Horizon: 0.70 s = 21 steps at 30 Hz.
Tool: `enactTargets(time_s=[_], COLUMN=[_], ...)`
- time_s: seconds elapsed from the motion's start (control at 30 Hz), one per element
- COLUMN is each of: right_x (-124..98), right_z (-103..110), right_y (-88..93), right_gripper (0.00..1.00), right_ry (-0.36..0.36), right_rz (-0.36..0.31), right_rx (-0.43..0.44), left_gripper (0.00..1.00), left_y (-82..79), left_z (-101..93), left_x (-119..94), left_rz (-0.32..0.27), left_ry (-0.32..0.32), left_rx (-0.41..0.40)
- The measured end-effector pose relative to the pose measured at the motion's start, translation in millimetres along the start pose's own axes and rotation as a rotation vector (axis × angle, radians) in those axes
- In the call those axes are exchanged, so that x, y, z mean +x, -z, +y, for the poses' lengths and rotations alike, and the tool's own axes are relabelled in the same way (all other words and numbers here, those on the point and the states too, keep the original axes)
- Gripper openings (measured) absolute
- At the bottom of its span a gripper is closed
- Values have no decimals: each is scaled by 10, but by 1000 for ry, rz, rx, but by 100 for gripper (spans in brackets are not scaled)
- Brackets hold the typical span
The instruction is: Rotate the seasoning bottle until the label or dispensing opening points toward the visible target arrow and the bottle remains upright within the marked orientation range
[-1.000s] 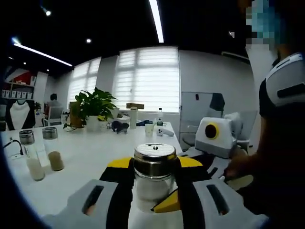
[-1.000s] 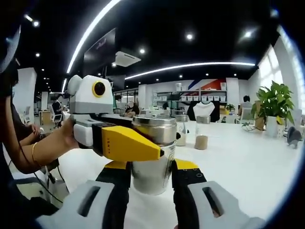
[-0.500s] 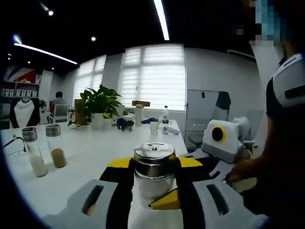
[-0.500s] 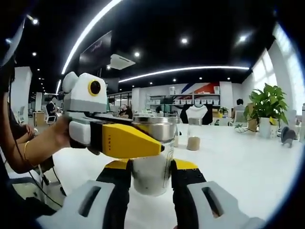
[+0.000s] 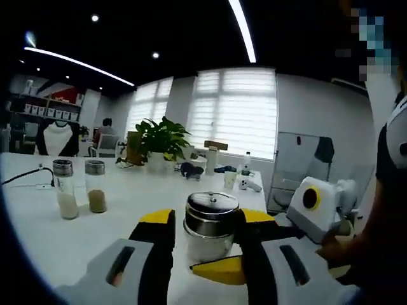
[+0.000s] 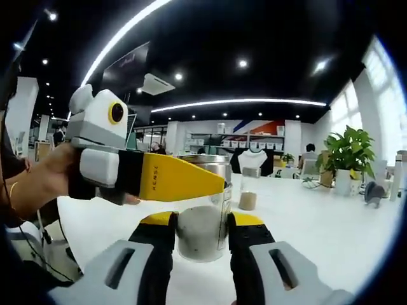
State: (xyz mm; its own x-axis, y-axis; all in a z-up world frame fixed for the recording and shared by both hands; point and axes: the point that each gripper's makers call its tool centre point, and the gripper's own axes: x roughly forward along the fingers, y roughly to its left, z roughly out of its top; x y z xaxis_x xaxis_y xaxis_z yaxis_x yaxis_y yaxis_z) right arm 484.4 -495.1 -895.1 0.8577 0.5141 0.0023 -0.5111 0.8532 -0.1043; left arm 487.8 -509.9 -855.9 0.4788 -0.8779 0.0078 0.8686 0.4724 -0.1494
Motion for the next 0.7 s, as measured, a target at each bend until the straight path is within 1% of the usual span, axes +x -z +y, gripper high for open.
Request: enactTargets(time_s=[0.03, 0.07, 0.1, 0.13, 0.2, 0.27, 0.3, 0.37, 0.4, 0.5, 0.63, 0.7], right_x=[0, 0, 0, 0, -1, 1, 5, 17, 27, 57, 92, 111], right_z=[-6, -8, -12, -20, -26, -28, -33, -49, -64, -90, -63, -37], right_y=[0, -4, -9, -17, -28, -35, -48, -46, -45, -33, 0, 28], right_gripper=[30, 30, 30, 30, 30, 30, 30, 30, 30, 30, 30, 30], right_ry=[11, 16, 22, 29, 38, 42, 54, 72, 83, 115, 121, 124], right_rz=[-1, -5, -11, -17, -24, -28, -44, -54, -60, -72, -74, -72], right_rx=[-5, -12, -11, -3, -4, -15, -16, -19, -13, -9, -12, -20], left_gripper=[45, 48, 49, 50, 51, 51, 52, 54, 54, 51, 51, 50], left_y=[-1, 14, 40, 41, 50, 50, 45, 15, 22, 38, 41, 31], left_z=[33, 43, 64, 70, 76, 92, 105, 164, 171, 148, 128, 164], left_x=[-3, -6, -18, -22, -37, -55, -62, -72, -67, -41, -16, -25], left_rz=[-5, -3, 3, -7, -14, -21, -23, -37, -35, -27, -38, -50], left_ry=[-32, -45, -67, -80, -90, -113, -129, -184, -208, -227, -230, -267], left_rx=[28, 27, -4, -22, -28, -41, -44, -12, -20, -6, -30, -42])
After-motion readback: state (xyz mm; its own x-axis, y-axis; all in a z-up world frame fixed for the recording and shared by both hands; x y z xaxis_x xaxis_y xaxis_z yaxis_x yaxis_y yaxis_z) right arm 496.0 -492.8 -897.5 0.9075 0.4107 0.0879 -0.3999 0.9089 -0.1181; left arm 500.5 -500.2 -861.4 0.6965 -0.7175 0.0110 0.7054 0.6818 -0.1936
